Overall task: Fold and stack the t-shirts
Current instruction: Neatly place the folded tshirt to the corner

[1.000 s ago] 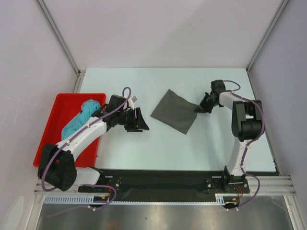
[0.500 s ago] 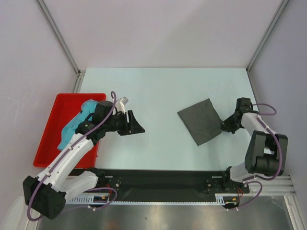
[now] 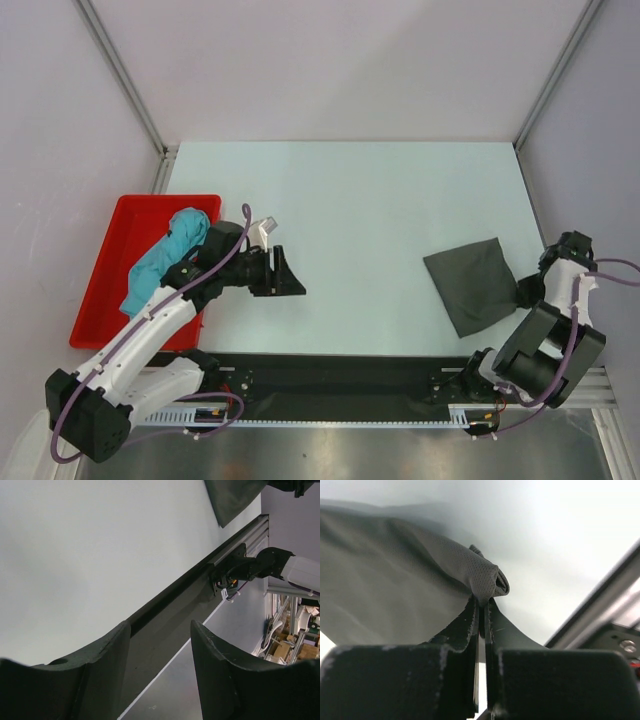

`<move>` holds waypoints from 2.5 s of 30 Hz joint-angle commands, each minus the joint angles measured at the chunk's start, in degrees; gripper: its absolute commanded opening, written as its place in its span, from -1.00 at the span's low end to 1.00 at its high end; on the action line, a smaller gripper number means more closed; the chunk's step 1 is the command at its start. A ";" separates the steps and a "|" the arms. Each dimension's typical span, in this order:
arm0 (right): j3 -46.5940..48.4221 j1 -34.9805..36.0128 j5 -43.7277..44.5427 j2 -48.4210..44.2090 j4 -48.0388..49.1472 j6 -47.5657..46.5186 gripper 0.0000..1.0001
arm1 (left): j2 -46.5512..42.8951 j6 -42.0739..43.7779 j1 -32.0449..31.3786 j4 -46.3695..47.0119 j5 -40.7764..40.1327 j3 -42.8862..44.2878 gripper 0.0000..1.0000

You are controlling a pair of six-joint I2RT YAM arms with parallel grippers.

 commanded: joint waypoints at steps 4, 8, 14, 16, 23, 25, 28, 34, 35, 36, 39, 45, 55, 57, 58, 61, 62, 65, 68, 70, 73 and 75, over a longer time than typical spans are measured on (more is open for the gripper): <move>2.10 -8.55 2.22 -2.67 -6.46 -3.23 -1.00 | 0.12 1.66 -0.16 2.62 3.39 -0.78 0.15; 2.72 -11.18 5.29 -3.29 -8.93 -1.31 -1.00 | 0.65 1.40 -0.07 3.24 4.18 -1.40 0.15; 3.25 -13.74 9.77 -3.38 -9.81 1.33 -1.00 | 1.62 1.22 0.02 4.21 5.06 -1.23 0.15; 3.86 -14.62 11.70 -3.11 -9.90 2.38 -1.00 | 1.88 1.40 0.11 4.03 5.15 -1.05 0.15; 6.41 -17.34 18.38 -2.50 -13.05 6.95 -1.00 | 2.49 2.36 0.81 3.41 5.67 -1.31 0.15; 6.67 -18.22 19.71 -2.41 -13.85 7.75 -1.00 | 3.28 2.10 1.25 4.20 6.72 -1.49 0.15; 6.59 -19.19 19.88 -2.41 -13.76 8.63 -1.00 | 3.90 2.10 1.69 5.26 7.69 -1.49 0.15; 5.18 -21.04 20.32 -2.59 -12.45 8.80 -1.00 | 5.05 2.98 2.74 6.23 9.63 -2.54 0.15; 4.05 -21.39 20.24 -2.93 -12.19 9.16 -1.00 | 5.48 3.24 3.18 6.23 9.89 -2.89 0.15; 3.52 -22.26 19.63 -2.94 -11.31 9.33 -1.00 | 5.75 3.42 3.44 6.05 10.07 -2.98 0.15; 1.85 -22.71 18.83 -2.59 -8.77 8.29 -1.00 | 6.27 4.65 5.02 5.26 11.03 -2.63 0.15; 0.88 -22.71 18.39 -2.50 -7.00 7.75 -1.00 | 7.50 5.44 6.17 5.79 12.00 -2.63 0.15; 6.23 -23.06 22.70 -5.04 -15.26 9.77 0.62 | 8.91 4.74 6.17 6.84 12.70 -2.63 0.15; 7.20 -20.09 22.78 -6.62 -15.78 10.21 0.60 | 8.65 4.83 6.26 6.84 12.62 -2.81 0.15; 7.64 -18.42 23.22 -7.06 -15.79 10.65 0.57 | 8.56 4.74 6.17 6.76 12.44 -2.89 0.15; 8.17 -6.92 23.83 -6.99 -13.33 11.96 0.37 | 8.65 4.56 6.17 7.19 12.53 -3.42 0.15; 8.34 -4.10 24.71 -5.24 -13.50 12.84 0.36 | 8.65 4.39 6.17 7.37 12.44 -3.51 0.15; 8.17 5.22 25.59 -2.51 -13.68 16.09 0.35 | 8.82 3.95 6.26 7.46 12.18 -3.33 0.15; 6.59 12.08 26.13 -0.66 -11.66 18.04 0.38 | 8.39 3.68 6.17 7.20 11.74 -3.07 0.15; 5.19 14.54 24.46 0.84 -9.11 18.56 0.37 | 8.12 3.51 6.17 6.84 11.13 -3.07 0.15; 4.48 16.92 22.43 4.25 -6.30 18.48 0.22 | 7.33 3.25 6.17 6.40 10.16 -3.16 0.15; 4.13 18.15 22.61 5.76 -4.03 17.78 -0.03 | 6.98 3.07 6.17 5.61 9.37 -2.98 0.15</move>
